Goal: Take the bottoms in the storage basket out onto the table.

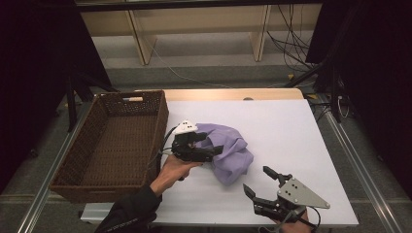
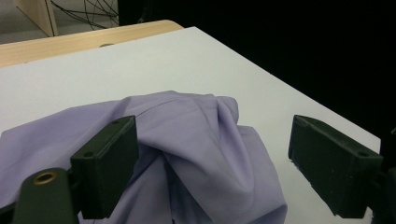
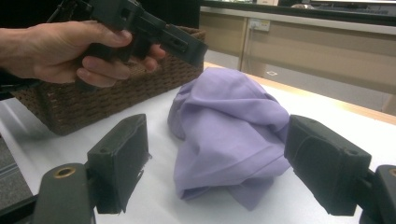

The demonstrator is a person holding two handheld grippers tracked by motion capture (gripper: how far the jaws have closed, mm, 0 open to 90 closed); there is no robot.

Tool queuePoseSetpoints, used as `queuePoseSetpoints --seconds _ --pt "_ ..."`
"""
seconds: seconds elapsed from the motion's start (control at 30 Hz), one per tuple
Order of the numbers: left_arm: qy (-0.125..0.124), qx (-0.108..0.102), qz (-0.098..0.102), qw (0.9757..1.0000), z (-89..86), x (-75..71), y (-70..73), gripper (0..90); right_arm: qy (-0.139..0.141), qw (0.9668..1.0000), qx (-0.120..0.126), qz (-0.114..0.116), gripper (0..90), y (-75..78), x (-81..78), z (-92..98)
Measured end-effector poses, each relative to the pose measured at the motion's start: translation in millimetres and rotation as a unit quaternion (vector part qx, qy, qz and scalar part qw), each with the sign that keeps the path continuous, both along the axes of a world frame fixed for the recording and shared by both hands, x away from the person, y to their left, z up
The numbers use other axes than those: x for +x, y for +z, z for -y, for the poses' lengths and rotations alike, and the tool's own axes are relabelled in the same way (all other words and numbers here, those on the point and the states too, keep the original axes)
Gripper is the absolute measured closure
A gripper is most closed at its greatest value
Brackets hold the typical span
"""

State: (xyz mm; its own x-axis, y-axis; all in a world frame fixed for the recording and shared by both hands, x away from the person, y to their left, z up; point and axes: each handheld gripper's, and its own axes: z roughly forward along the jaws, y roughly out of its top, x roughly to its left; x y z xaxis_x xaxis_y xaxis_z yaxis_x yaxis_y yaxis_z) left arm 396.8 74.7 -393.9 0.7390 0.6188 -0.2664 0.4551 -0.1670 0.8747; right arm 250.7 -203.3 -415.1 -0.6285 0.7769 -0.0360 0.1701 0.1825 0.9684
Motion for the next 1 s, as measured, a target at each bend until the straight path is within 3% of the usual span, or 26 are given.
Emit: queuePoseSetpoints --seconds 0.77,1.0 --pt "0.001 -0.001 0.025 0.9997 -7.3 -13.3 0.7 15.6 0.0 1.0 0.001 0.0 22.4 0.1 0.0 0.4" --pt "0.003 -0.011 0.036 0.9993 -10.2 -19.8 5.5 15.5 -0.001 1.0 0.0 -0.002 22.3 0.4 -0.2 1.0"
